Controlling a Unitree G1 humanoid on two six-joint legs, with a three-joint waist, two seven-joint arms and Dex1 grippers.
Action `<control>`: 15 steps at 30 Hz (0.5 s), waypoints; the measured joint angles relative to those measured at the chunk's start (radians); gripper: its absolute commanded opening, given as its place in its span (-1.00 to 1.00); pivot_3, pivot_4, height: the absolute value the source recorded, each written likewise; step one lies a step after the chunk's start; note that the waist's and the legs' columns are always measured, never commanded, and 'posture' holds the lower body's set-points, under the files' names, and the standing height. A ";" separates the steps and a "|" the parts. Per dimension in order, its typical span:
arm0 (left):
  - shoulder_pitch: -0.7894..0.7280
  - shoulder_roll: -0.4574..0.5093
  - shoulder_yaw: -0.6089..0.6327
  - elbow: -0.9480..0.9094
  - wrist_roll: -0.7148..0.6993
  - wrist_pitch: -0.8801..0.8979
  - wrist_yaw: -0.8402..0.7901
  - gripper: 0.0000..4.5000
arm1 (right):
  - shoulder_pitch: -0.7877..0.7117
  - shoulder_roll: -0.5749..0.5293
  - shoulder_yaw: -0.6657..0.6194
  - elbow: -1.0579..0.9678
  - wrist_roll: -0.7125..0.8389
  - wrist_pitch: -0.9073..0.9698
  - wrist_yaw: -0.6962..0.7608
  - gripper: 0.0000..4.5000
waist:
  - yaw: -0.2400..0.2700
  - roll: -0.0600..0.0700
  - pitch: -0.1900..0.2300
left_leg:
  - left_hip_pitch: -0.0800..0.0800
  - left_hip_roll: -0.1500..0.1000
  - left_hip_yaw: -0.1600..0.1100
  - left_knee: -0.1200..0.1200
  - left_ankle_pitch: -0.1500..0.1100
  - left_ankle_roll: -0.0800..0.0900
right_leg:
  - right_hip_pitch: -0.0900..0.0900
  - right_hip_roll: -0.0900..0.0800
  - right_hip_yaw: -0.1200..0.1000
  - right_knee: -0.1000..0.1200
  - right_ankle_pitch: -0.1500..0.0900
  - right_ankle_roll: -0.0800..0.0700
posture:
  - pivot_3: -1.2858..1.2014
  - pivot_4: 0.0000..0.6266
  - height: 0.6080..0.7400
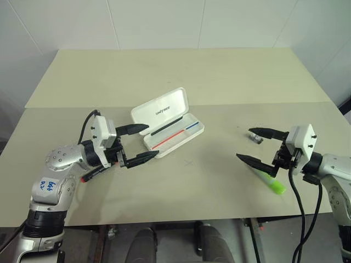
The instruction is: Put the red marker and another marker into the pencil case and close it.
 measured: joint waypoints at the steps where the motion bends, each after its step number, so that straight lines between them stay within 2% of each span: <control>1: 0.000 0.000 0.000 -0.002 0.002 0.004 0.008 0.98 | -0.001 0.004 0.003 0.000 0.000 0.000 -0.001 1.00 | 0.000 0.000 0.000 | 0.000 0.000 0.000 0.000 0.000 0.000 | 0.000 0.000 0.000 0.000 0.000 0.000 | 0.03 -0.52 1.00; 7: 0.006 -0.009 -0.017 -0.016 0.052 0.016 0.083 0.98 | -0.034 0.034 0.054 0.001 -0.001 -0.014 -0.003 1.00 | -0.001 0.000 0.000 | 0.001 0.000 0.000 0.001 0.000 0.000 | 0.000 0.000 0.000 0.001 0.000 0.000 | 0.03 -0.52 1.00; 14: 0.085 -0.035 -0.076 -0.160 0.069 0.114 0.189 0.98 | -0.088 0.081 0.119 0.000 0.008 -0.014 0.002 1.00 | -0.001 0.000 0.000 | 0.001 0.000 0.000 0.001 0.000 0.000 | 0.000 0.000 0.001 0.002 0.000 0.000 | 0.03 -0.52 1.00; 15: 0.093 -0.037 -0.080 -0.175 0.070 0.125 0.200 0.90 | -0.099 0.092 0.133 -0.002 0.010 -0.014 0.001 1.00 | -0.001 0.000 0.000 | 0.001 0.000 0.000 0.001 0.000 0.000 | 0.000 0.000 0.001 0.003 0.000 0.000 | 0.03 -0.52 1.00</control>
